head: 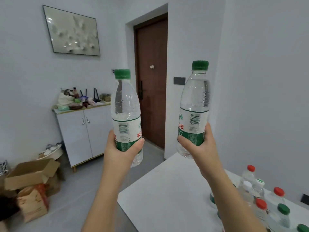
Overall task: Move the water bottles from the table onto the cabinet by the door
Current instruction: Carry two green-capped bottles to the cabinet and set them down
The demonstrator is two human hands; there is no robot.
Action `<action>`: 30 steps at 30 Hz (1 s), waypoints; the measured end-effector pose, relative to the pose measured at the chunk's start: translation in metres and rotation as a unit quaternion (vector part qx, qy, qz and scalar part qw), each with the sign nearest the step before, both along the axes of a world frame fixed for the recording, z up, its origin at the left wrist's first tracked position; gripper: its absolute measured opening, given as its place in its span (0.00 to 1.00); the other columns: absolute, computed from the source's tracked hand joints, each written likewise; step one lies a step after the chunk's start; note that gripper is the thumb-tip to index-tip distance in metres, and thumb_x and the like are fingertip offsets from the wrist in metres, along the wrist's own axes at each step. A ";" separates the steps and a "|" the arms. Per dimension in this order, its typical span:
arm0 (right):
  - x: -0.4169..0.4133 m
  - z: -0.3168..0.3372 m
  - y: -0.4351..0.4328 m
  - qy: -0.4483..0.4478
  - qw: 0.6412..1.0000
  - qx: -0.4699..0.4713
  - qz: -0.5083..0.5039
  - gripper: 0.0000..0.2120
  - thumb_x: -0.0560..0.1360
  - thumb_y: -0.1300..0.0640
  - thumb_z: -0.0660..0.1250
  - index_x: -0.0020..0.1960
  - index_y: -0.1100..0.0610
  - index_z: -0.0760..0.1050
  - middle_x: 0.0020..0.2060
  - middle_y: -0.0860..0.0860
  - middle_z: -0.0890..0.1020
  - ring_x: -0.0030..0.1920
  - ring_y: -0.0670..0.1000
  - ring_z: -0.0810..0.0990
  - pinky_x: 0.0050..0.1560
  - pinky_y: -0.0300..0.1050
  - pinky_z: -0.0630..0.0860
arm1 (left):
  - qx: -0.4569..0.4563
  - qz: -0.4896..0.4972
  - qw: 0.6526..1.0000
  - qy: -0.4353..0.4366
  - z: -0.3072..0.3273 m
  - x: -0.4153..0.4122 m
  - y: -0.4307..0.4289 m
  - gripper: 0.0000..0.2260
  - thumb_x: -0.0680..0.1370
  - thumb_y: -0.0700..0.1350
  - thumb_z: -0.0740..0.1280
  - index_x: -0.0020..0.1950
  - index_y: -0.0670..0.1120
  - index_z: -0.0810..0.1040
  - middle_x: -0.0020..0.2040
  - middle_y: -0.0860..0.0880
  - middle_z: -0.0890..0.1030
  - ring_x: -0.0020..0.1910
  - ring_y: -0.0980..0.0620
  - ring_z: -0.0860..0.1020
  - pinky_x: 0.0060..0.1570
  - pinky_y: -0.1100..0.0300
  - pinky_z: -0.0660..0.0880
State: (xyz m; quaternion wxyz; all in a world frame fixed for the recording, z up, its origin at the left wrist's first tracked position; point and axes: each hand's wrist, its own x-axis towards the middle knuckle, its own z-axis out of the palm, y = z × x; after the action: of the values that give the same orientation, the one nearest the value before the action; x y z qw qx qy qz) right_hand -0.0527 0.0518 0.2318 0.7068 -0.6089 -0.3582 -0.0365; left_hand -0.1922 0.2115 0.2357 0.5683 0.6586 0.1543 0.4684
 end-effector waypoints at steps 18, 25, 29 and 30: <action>-0.032 0.015 0.180 -0.030 0.996 0.003 0.084 0.30 0.69 0.58 0.77 0.66 0.44 0.68 0.56 0.41 0.81 0.57 0.44 0.81 0.60 0.54 0.78 | 0.014 0.134 0.991 0.006 0.006 -0.088 0.160 0.19 0.66 0.47 0.79 0.49 0.63 0.74 0.47 0.62 0.82 0.47 0.63 0.81 0.50 0.57 0.76; -0.016 0.015 0.238 -0.030 0.995 -0.005 0.095 0.31 0.71 0.61 0.76 0.69 0.47 0.68 0.56 0.42 0.81 0.57 0.43 0.81 0.60 0.51 0.79 | 0.021 0.136 0.990 0.025 0.000 -0.069 0.210 0.18 0.69 0.43 0.77 0.50 0.60 0.73 0.49 0.59 0.82 0.47 0.63 0.80 0.48 0.60 0.75; 0.008 0.011 0.279 -0.027 0.995 -0.007 0.091 0.31 0.70 0.61 0.76 0.68 0.47 0.68 0.56 0.41 0.81 0.57 0.43 0.80 0.60 0.50 0.79 | 0.025 0.124 0.992 0.029 0.000 -0.040 0.252 0.18 0.70 0.44 0.76 0.50 0.60 0.73 0.49 0.59 0.81 0.48 0.62 0.80 0.48 0.61 0.75; 0.017 0.010 0.291 -0.028 0.996 -0.004 0.088 0.30 0.70 0.61 0.76 0.68 0.48 0.68 0.55 0.41 0.82 0.57 0.43 0.81 0.60 0.50 0.79 | 0.029 0.121 0.992 0.030 0.000 -0.031 0.265 0.18 0.70 0.44 0.76 0.50 0.60 0.73 0.49 0.59 0.81 0.47 0.64 0.80 0.47 0.62 0.75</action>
State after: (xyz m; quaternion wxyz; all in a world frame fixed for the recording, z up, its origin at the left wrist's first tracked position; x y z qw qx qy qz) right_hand -0.0357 0.3429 0.2414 0.6947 -0.5764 -0.4302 0.0102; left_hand -0.2229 0.4762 0.2358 0.4831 0.6653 0.2363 0.5178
